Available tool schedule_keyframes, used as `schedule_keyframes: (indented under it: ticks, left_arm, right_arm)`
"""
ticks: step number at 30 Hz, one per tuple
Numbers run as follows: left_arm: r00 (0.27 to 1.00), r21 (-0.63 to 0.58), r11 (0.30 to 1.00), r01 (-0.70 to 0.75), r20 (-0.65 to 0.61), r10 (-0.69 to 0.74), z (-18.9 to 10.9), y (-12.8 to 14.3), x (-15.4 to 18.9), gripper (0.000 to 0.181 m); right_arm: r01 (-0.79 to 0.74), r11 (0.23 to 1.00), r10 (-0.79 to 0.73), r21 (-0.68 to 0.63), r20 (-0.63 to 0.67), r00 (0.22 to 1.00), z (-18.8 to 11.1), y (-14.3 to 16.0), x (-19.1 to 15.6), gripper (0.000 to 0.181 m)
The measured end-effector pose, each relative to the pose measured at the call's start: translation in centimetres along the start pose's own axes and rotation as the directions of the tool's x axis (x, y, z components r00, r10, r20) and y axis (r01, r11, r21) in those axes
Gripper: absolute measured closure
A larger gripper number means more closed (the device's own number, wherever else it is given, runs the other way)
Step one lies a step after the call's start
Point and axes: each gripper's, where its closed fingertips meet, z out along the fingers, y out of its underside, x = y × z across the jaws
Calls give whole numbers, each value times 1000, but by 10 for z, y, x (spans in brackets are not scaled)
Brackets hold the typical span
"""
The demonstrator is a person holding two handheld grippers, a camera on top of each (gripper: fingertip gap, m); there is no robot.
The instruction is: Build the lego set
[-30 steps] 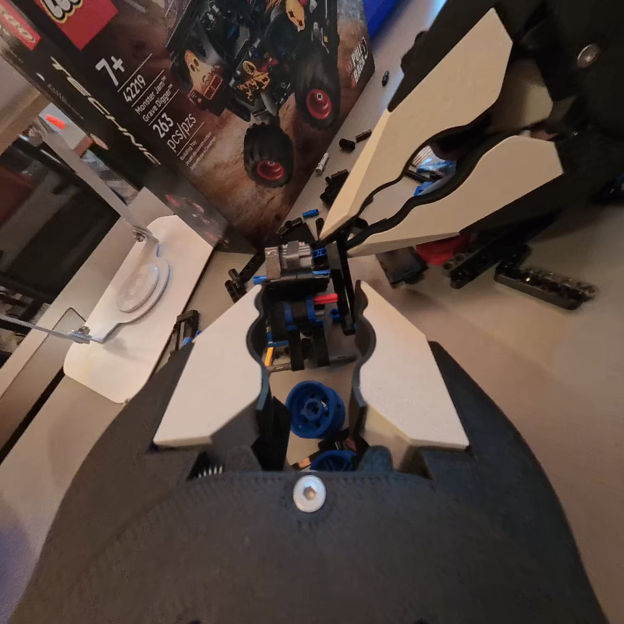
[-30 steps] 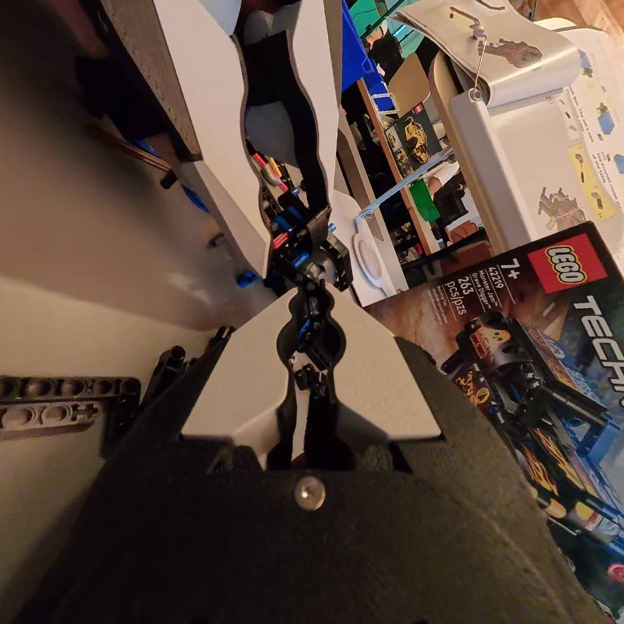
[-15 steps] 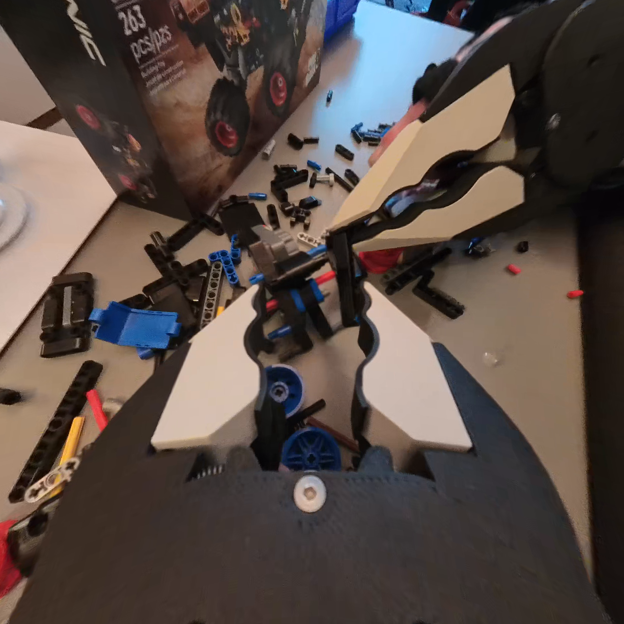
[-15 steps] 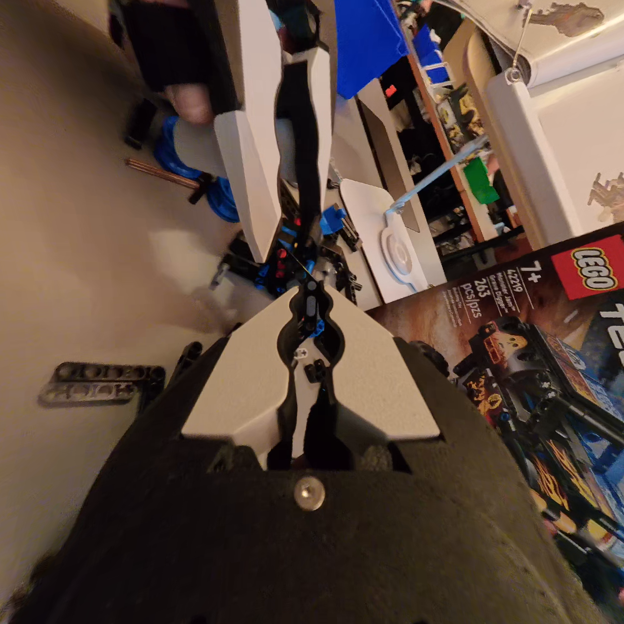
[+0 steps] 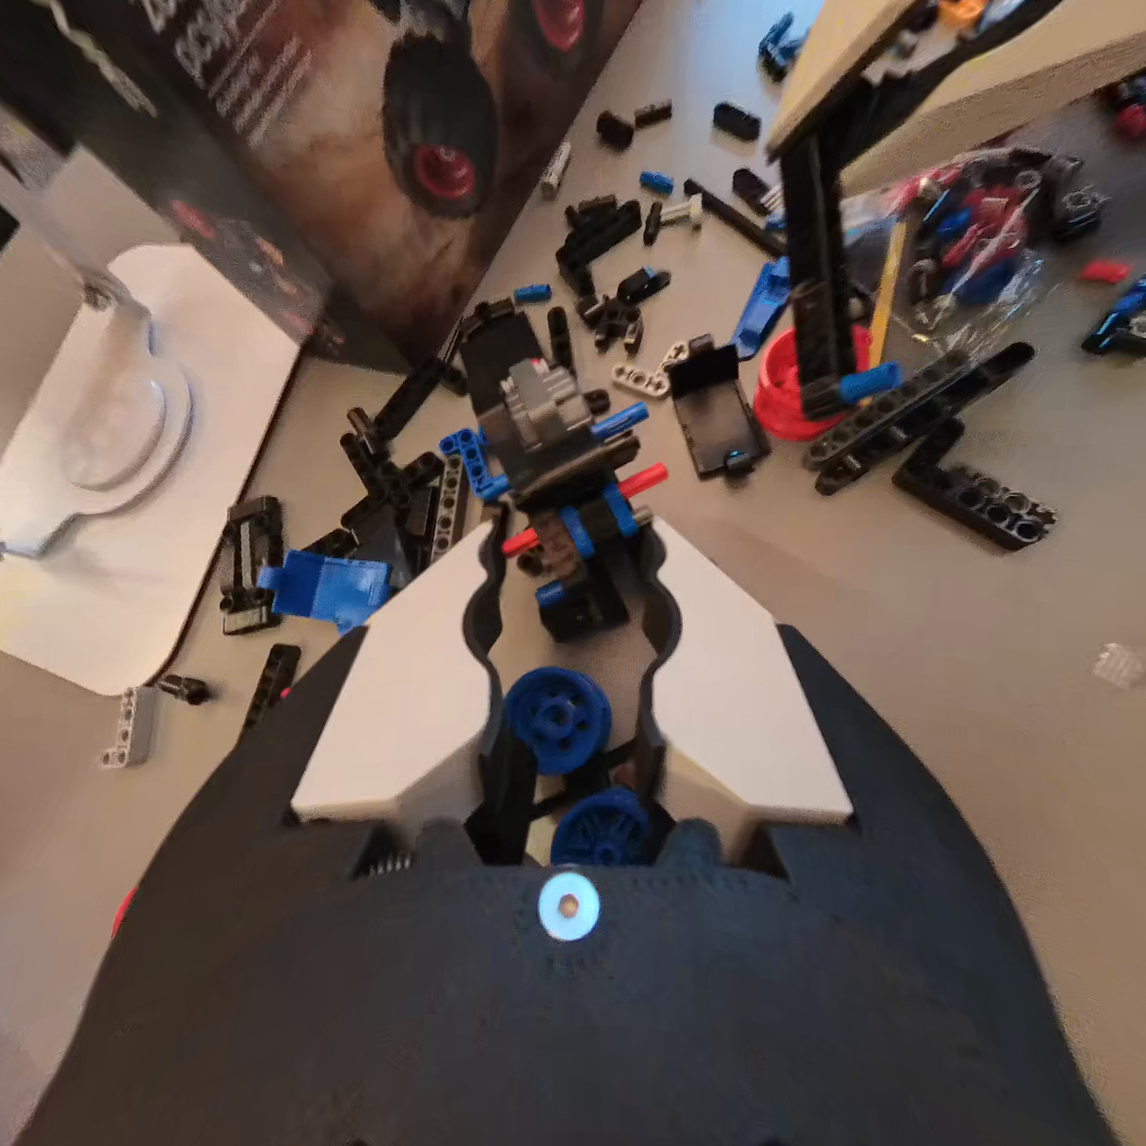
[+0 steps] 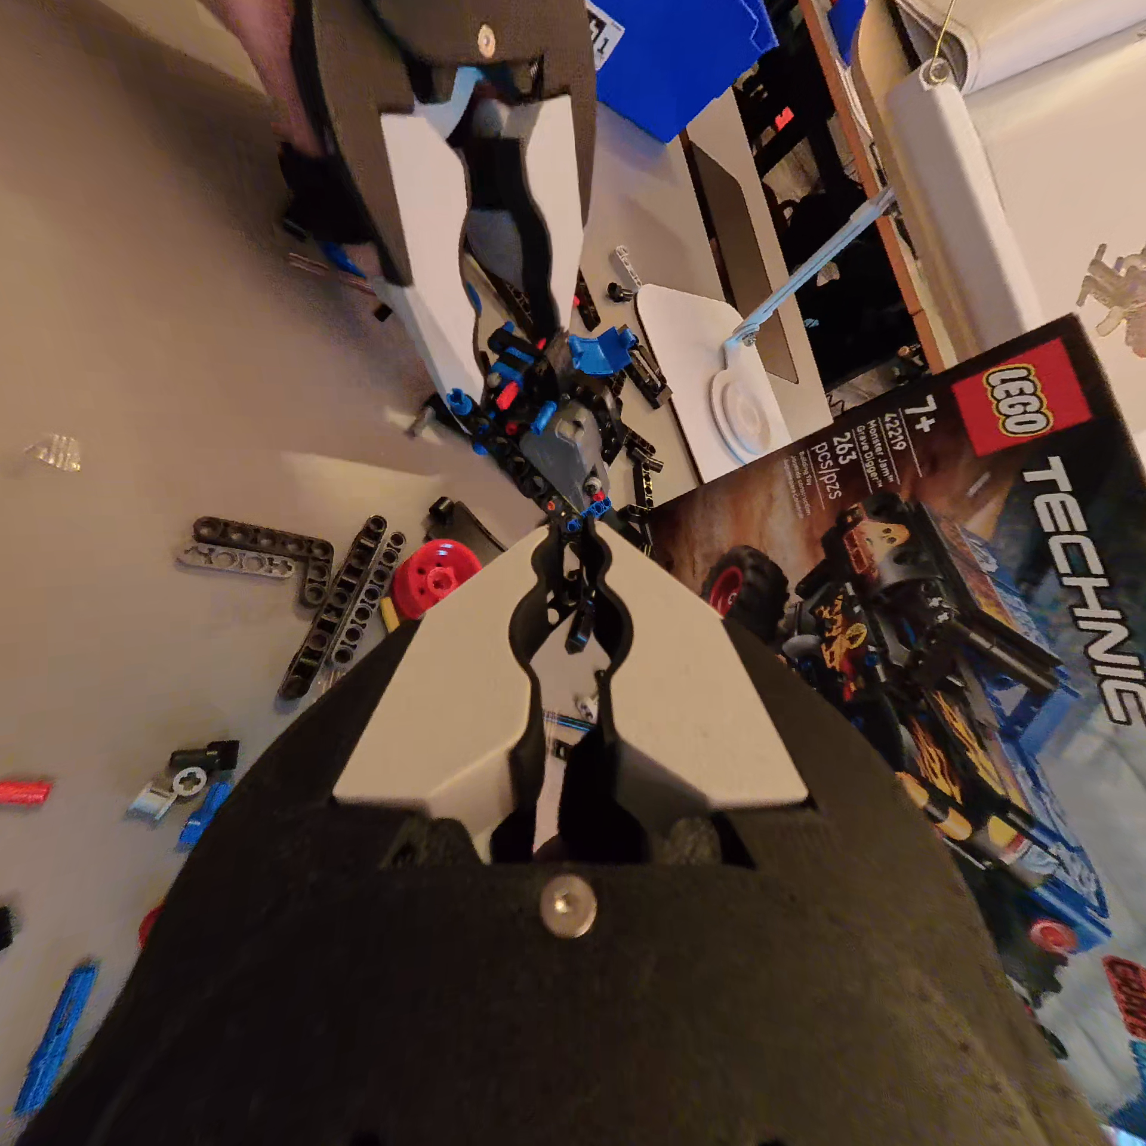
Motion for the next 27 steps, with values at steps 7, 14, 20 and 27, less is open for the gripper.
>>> schedule_keyframes:
  ticks: [7,14,20,27]
  left_arm:
    - [894,54,944,324,-342,-287,-38,-21,29,153]
    - [701,-26,855,518,-559,-442,-77,-7,87,154]
    - [654,-98,822,562,-556,-513,-82,23,98,151]
    - [754,-111,856,504,-427,-499,-84,56,83,141]
  right_arm:
    - [-16,1000,16,13,-17,1000,-20,-9,9,176]
    - [-55,998,53,41,29,998,-31,-23,-4,176]
    - [-74,997,70,37,112,991,-28,-35,-29,176]
    - [-91,996,86,19,186,979,-15,-45,-50,176]
